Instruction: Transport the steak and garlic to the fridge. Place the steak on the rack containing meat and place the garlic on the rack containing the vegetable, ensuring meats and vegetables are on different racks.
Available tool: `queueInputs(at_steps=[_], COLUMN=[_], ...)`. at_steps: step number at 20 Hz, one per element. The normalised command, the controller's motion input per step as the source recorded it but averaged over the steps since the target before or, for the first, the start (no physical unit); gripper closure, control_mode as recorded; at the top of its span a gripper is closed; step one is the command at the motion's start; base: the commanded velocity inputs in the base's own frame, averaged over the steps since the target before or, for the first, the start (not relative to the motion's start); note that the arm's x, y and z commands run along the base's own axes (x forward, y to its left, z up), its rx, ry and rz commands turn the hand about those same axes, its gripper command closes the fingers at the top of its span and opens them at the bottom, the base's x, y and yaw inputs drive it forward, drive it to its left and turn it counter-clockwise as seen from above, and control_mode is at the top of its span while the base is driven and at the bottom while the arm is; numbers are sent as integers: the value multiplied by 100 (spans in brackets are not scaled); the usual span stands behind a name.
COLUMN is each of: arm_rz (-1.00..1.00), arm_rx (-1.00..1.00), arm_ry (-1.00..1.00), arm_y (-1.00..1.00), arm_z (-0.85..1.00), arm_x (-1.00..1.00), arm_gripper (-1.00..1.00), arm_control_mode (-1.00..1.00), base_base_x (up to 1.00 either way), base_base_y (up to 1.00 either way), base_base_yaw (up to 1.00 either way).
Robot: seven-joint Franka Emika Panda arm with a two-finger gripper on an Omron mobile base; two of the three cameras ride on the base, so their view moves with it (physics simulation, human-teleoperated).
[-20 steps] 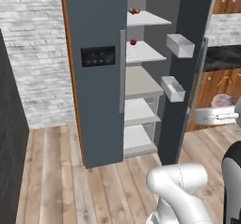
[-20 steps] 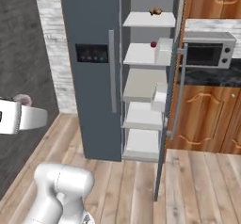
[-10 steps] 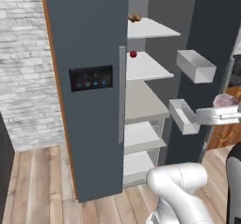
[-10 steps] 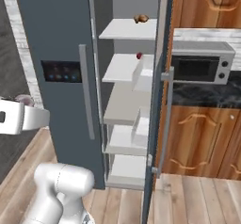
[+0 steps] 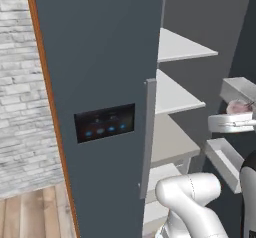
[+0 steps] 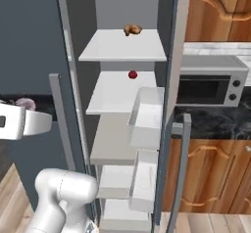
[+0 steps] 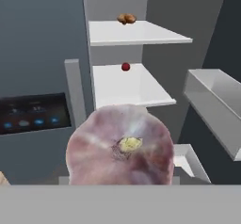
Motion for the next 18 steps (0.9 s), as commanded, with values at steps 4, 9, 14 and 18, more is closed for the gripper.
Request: queueInputs(at_steps=[4,9,14,18], arm_rz=[0,0,0,0], arm_rx=[0,0,0,0], arm_ry=[0,0,0,0], arm_y=[0,0,0,0], arm_z=[0,0,0,0], arm_x=[0,0,0,0], arm_gripper=[100,100,100,100], arm_control_mode=[100,100,100,100], base_base_x=[70,63,77,76], base_base_y=[-37,-39,-5,-15], base_base_yaw=[-3,0,0,0])
